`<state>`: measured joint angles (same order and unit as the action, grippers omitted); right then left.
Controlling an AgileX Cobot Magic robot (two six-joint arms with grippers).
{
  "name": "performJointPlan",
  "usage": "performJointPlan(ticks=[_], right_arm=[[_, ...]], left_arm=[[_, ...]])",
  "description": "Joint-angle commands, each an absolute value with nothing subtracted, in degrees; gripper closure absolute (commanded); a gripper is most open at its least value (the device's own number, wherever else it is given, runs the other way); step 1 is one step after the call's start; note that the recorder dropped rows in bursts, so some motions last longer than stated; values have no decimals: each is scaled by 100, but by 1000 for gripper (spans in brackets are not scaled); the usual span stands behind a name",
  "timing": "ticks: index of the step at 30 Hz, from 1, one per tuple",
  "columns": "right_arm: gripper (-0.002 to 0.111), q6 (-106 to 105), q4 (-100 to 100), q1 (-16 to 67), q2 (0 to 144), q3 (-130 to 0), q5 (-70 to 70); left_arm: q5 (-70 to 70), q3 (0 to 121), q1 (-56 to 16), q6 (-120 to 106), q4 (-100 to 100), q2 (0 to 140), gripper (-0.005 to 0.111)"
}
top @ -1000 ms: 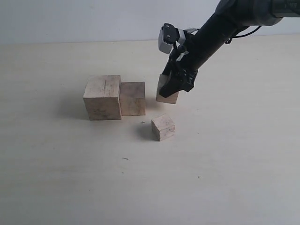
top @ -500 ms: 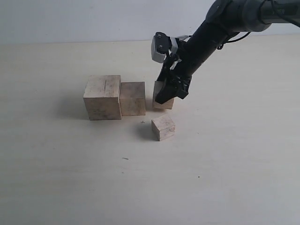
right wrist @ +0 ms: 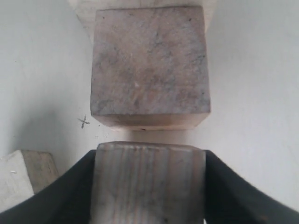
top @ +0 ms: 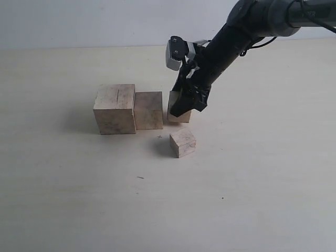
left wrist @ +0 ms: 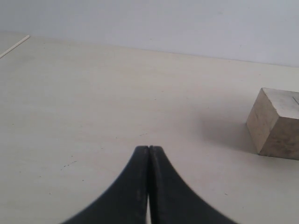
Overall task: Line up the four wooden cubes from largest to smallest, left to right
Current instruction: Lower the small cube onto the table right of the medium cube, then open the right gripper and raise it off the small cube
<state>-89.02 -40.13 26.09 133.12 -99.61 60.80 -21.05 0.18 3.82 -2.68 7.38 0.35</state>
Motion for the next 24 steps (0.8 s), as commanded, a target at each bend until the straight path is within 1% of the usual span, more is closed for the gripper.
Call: performJointPlan(ticks=[1, 4, 13, 21, 24], right_arm=[[46, -8828, -4097, 2614, 13281, -9948, 6001], [43, -8783, -4164, 2614, 13281, -9948, 6001], [43, -8504, -4152, 2614, 13199, -9948, 6001], [43, -7840, -3906, 2614, 12568, -9970, 6012], [45, -7128, -3399, 2614, 12323, -9970, 5974]], left_arm=[[-2043, 0, 349, -268, 732, 0, 107], [-2043, 0, 349, -268, 732, 0, 107], [-2043, 0, 349, -268, 732, 0, 107], [-2043, 0, 349, -268, 732, 0, 107], [-2043, 0, 349, -268, 732, 0, 107]])
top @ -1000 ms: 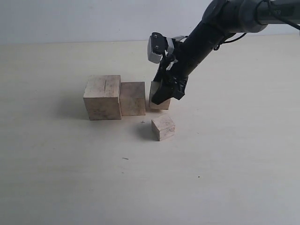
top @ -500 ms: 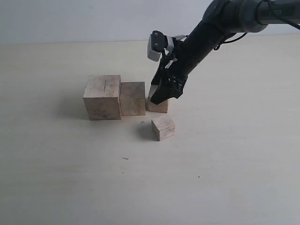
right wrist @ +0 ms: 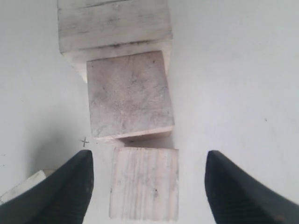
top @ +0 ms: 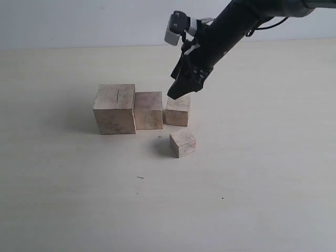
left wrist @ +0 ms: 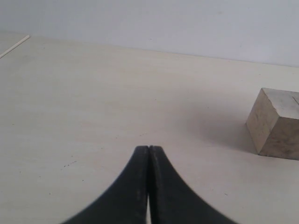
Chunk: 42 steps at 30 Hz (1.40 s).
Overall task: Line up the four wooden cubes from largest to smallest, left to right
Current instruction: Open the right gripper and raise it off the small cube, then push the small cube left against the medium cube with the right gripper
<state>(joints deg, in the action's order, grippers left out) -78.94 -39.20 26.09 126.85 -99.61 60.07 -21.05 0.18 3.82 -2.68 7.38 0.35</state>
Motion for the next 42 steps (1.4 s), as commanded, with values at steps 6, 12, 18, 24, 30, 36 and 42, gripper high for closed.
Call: performJointPlan(ticks=[6, 12, 18, 24, 30, 36, 42], right_arm=[[52, -3997, -1474, 2614, 12363, -9970, 5829], [62, -1701, -1211, 2614, 12750, -9970, 5852], [100, -1491, -1907, 2664, 13049, -9970, 5899], [108, -1500, -1951, 2724, 13085, -9970, 5800], [108, -1500, -1964, 2734, 13085, -9970, 5654], [108, -1526, -1964, 2734, 13085, -9970, 5577], [108, -1538, -2067, 2734, 13085, -9970, 5577]], left_arm=[[-2043, 0, 349, -268, 732, 0, 107], [-2043, 0, 349, -268, 732, 0, 107], [-2043, 0, 349, -268, 732, 0, 107], [-2043, 0, 349, -268, 732, 0, 107], [-2043, 0, 349, -268, 732, 0, 107], [-2043, 0, 349, -268, 732, 0, 107], [-2043, 0, 349, -268, 732, 0, 107]])
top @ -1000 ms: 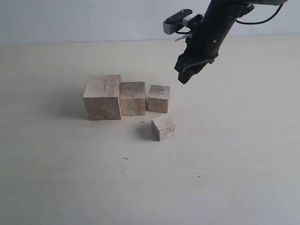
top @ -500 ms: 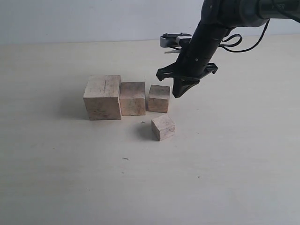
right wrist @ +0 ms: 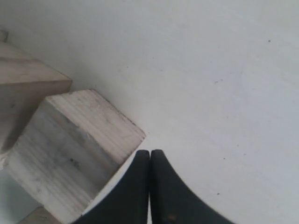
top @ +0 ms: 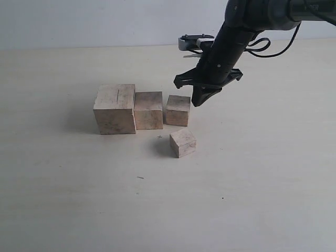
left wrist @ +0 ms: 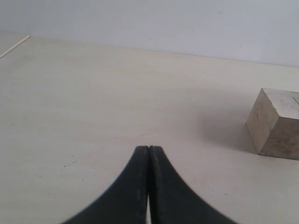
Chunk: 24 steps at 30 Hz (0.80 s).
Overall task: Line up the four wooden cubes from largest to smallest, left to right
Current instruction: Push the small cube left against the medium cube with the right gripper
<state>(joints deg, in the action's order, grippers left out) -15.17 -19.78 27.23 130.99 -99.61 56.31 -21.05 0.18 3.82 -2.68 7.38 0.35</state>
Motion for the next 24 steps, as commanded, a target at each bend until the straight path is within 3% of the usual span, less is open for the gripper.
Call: performJointPlan(ticks=[1, 24], right_arm=[[108, -1538, -2065, 2734, 13085, -9970, 5606], [108, -2000, -2539, 2734, 13085, -9970, 5835]], left_arm=[[-2043, 0, 349, -268, 732, 0, 107], [-2043, 0, 349, -268, 732, 0, 107]])
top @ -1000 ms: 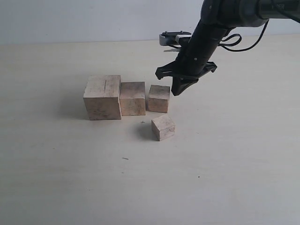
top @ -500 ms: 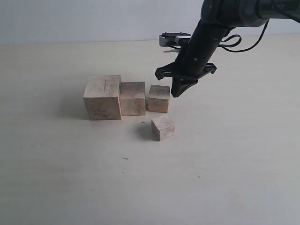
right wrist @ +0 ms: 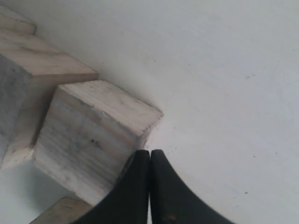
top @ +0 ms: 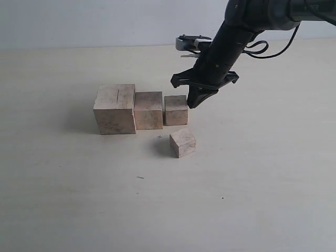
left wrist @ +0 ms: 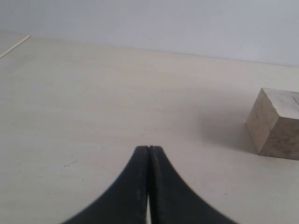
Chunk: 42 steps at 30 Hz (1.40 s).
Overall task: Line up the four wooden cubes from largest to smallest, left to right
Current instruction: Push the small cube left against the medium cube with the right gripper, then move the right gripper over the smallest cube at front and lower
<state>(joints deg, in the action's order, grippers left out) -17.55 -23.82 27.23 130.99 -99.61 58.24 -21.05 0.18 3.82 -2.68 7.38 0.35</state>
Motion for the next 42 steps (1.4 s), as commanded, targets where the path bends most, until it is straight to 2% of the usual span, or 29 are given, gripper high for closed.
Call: performJointPlan(ticks=[1, 42], right_arm=[[108, -2013, -2537, 2734, 13085, -9970, 5834], [108, -1796, -2676, 2734, 12959, -9970, 6217]], left_arm=[[-2043, 0, 349, -268, 732, 0, 107], [-2043, 0, 349, -268, 732, 0, 107]])
